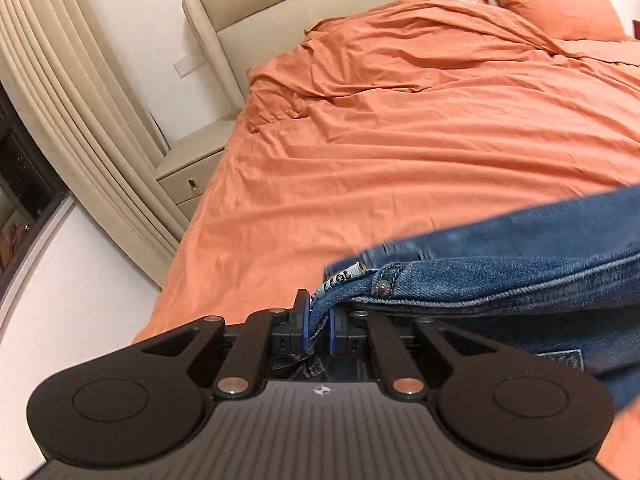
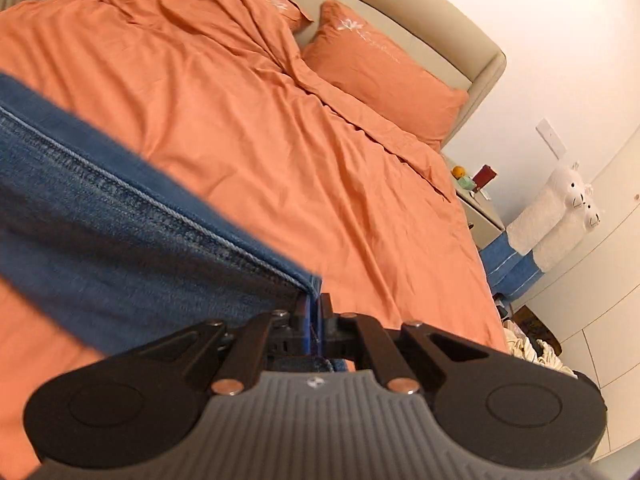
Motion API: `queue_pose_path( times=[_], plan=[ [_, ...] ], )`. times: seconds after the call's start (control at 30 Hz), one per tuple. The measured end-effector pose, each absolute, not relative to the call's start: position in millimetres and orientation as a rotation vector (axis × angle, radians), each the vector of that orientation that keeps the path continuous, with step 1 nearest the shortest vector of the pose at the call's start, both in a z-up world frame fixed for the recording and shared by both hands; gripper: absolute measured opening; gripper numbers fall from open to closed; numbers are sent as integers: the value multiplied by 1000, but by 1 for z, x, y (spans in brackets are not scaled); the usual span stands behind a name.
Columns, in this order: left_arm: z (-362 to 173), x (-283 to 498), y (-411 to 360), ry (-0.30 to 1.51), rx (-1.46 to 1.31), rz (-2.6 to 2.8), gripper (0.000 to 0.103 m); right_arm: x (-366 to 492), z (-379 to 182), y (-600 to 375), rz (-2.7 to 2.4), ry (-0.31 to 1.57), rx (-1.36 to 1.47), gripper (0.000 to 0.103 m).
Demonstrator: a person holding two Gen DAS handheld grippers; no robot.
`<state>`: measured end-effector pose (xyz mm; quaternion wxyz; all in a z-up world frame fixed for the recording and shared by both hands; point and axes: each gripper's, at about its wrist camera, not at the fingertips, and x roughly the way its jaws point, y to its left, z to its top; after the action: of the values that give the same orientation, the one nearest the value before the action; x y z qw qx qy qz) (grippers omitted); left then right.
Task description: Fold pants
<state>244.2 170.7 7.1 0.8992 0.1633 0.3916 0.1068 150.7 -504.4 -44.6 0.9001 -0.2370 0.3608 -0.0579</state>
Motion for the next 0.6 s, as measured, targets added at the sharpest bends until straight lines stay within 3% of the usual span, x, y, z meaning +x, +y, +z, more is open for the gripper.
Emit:
queue_pose_path(
  times=[0.33, 0.6],
  plan=[
    [-74, 366, 162, 953, 371, 249, 10, 304, -127, -509, -151, 908, -487, 0],
    [-125, 402, 159, 1040, 439, 209, 13, 356, -185, -503, -131, 1018, -533, 0]
  ],
)
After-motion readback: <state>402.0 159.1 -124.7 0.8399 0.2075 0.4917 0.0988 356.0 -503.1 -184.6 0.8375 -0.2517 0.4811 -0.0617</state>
